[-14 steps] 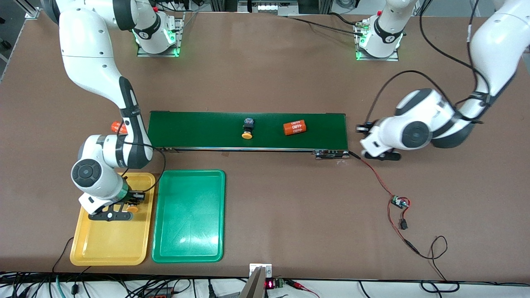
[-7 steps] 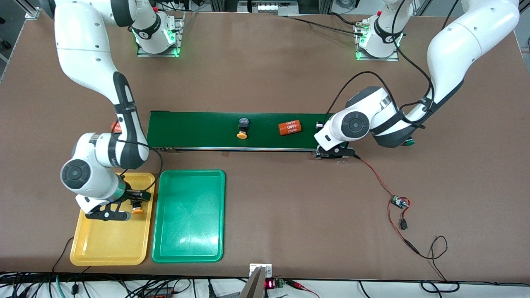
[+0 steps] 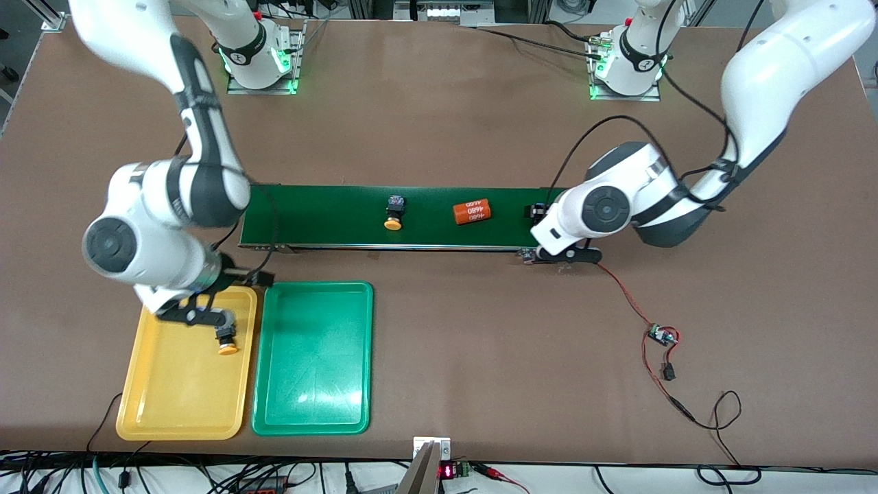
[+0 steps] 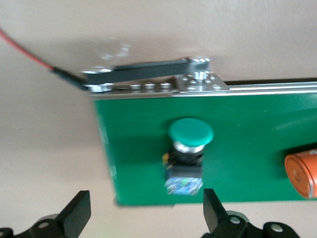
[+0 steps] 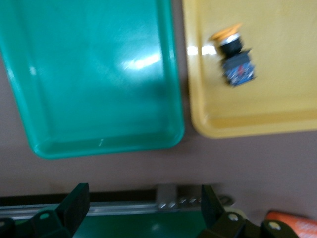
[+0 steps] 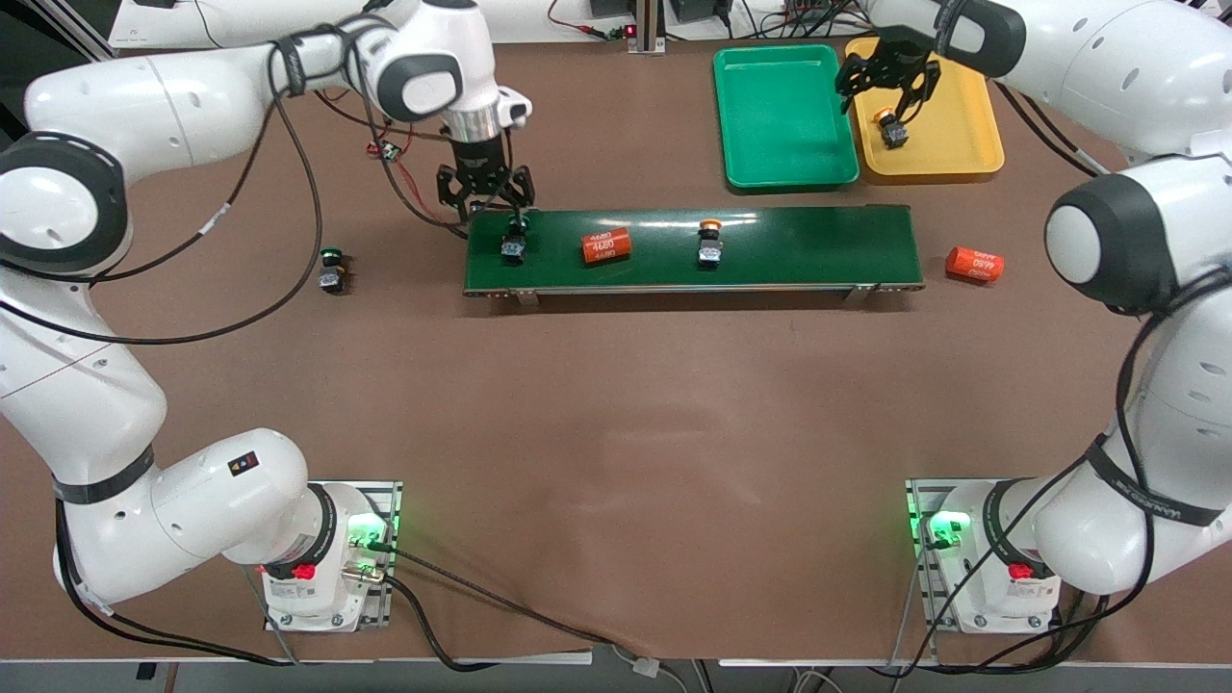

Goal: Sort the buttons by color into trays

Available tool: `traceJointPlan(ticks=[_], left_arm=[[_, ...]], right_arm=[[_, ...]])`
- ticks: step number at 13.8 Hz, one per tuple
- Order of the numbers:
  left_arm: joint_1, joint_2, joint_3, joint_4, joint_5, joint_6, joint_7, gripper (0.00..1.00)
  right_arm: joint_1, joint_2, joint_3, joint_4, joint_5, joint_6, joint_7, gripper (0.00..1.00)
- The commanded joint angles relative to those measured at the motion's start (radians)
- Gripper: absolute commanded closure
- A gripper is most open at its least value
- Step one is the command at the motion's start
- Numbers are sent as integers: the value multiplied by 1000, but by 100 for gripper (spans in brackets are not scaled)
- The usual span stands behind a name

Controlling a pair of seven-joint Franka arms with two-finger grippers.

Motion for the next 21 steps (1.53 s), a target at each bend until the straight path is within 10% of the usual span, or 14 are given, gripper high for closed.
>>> traceJointPlan(ticks=[1,10,21], left_arm=[[64,-26,-56,88,-29,-112,16,0],[172,-18,197,197,48,-241,231,0],[466,-22,210,-225,148,121,382,0]], right_arm=[[142,-176,-6,-307,1,185,150,0],[380,-160,-2,-337,-4,178,453,0],[415,-69,-2,-343,-4,160,443,0]])
